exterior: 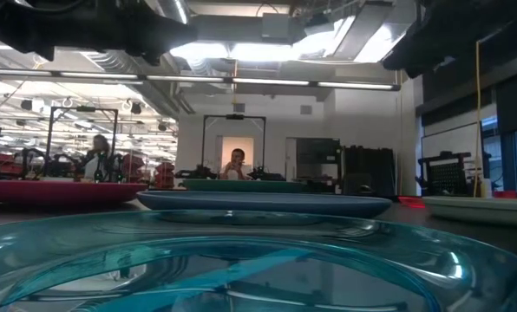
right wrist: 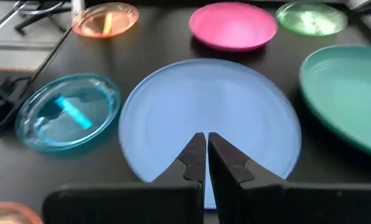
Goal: Stack plastic plates
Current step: Stack the green plate on top of the blue plate
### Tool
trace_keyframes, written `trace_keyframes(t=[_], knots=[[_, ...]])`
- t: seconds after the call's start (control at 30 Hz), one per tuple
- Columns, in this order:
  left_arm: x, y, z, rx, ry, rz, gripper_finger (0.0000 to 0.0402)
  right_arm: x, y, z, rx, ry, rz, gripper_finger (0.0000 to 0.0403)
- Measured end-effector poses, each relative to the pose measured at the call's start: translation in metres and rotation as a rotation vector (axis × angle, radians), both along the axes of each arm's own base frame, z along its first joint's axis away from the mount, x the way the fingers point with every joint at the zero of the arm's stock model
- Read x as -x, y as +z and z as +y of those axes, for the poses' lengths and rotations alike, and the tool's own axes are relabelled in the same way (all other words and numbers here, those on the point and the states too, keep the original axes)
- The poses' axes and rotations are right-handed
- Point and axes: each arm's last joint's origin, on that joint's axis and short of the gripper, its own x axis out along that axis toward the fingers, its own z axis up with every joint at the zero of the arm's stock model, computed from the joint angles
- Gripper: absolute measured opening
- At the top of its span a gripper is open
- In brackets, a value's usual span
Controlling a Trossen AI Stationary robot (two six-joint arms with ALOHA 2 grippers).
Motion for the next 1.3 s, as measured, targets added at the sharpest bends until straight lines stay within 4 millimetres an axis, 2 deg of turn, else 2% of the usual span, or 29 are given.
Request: trace_keyframes(t=[0.2, 0.37, 0.53, 0.7, 0.83, 1.1, 1.3], knots=[[0.0, 0.002, 0.0, 0.031, -0.003, -0.01, 0.0031, -0.004, -0.008, 0.003, -0.076, 0.018, 0.068, 0.0012], [0.0, 0.002, 0.0, 0.023, 0.0, -0.008, 0.0031, -0.013, -0.022, 0.005, -0.072, -0.02, 0.132, 0.0023], [0.0, 0.002, 0.0, 0.019, 0.001, -0.008, 0.0032, -0.027, -0.041, 0.012, -0.123, 0.024, 0.202, 0.008], [0.0, 0.002, 0.0, 0.026, 0.001, -0.009, 0.0042, -0.029, -0.054, 0.021, -0.329, 0.186, 0.352, 0.0154], [0.0, 0.003, 0.0, 0.031, 0.001, -0.017, 0.0047, -0.027, -0.059, 0.031, -0.435, 0.226, 0.43, 0.0186], [0.0, 0.007, -0.005, 0.025, -0.024, -0.06, 0.0047, -0.014, -0.06, 0.062, -0.394, 0.274, 0.453, 0.0193], [0.0, 0.007, -0.005, 0.024, -0.024, -0.06, 0.0047, -0.016, -0.061, 0.059, -0.186, 0.18, 0.339, 0.0193]])
